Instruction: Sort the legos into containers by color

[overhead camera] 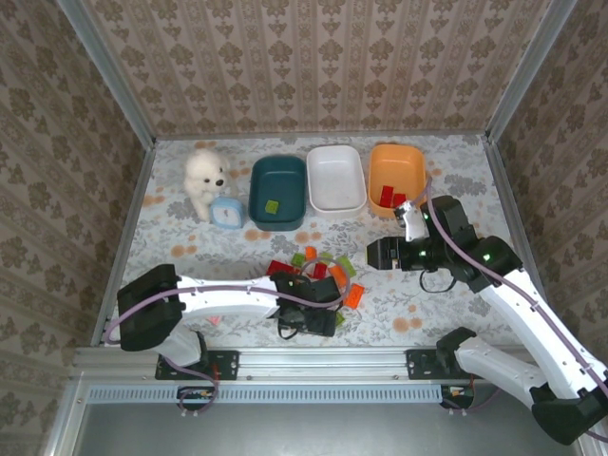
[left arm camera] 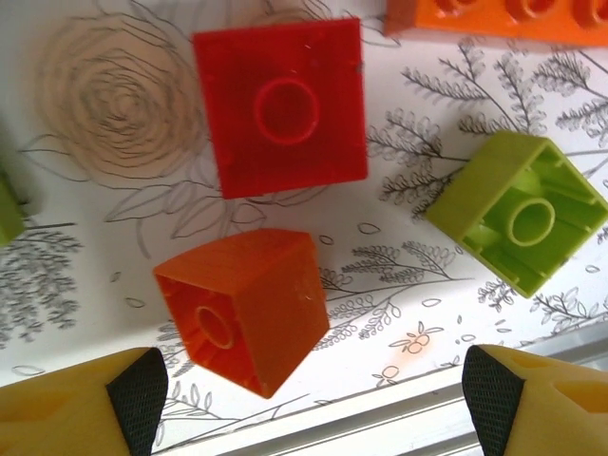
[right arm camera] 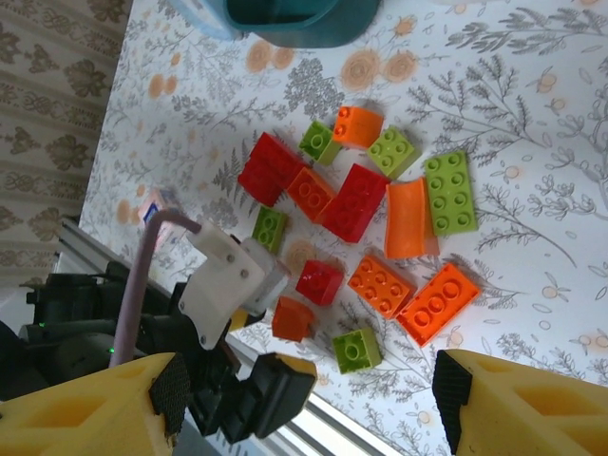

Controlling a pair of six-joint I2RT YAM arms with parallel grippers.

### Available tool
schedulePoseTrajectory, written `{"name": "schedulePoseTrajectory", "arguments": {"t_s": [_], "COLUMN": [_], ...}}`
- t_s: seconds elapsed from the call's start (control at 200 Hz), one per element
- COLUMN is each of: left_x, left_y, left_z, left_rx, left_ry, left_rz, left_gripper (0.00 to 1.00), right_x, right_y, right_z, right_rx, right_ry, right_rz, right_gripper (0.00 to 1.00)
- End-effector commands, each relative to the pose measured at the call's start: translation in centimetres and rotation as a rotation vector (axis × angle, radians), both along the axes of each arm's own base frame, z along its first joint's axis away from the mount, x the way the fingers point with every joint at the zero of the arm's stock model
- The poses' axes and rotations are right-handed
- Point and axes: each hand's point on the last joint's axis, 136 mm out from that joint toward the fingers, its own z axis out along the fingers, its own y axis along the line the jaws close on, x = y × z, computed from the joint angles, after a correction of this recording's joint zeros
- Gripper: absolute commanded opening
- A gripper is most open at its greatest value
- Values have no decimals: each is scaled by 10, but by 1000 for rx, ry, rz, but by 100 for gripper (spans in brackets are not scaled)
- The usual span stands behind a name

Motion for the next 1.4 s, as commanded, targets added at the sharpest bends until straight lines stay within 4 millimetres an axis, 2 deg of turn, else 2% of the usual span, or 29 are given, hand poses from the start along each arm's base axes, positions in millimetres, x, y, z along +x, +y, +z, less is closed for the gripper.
{"name": "schedulePoseTrajectory", "arguments": {"t_s": [0.0, 0.2, 0.355, 0.505, 0.655, 0.855, 0.99, 1.215, 1.395], "left_x": [9, 12, 11, 10, 11, 11, 14, 18, 23], "left_y": [13, 14, 14, 9, 12, 19, 14, 14, 16], "left_z": [3, -7, -17, -23, -29, -33, -33, -31, -10], "left_rx": [93, 149, 145, 151, 185, 222, 227, 238, 241], "left_ry": [-53, -44, -21, -4, -3, -3, -13, -19, -48], "left_rz": [69, 78, 88, 52, 45, 50, 28, 12, -4], "left_gripper": [85, 85, 83, 76, 67, 60, 49, 44, 41], "right_x": [-12, -14, -17, -19, -19, -22, -22, -19, -18], "right_y": [2, -4, -12, -18, -16, -11, -12, -13, -13], "right_z": [-5, -3, 13, 28, 35, 47, 46, 46, 46], "right_rx": [15, 10, 27, 51, 69, 136, 141, 144, 139], "right_ry": [24, 8, -46, -88, -91, -75, -65, -63, -62], "right_rz": [35, 4, -37, -72, -69, -53, -57, -65, -66], "right_gripper": [72, 71, 71, 71, 70, 70, 70, 70, 70]}}
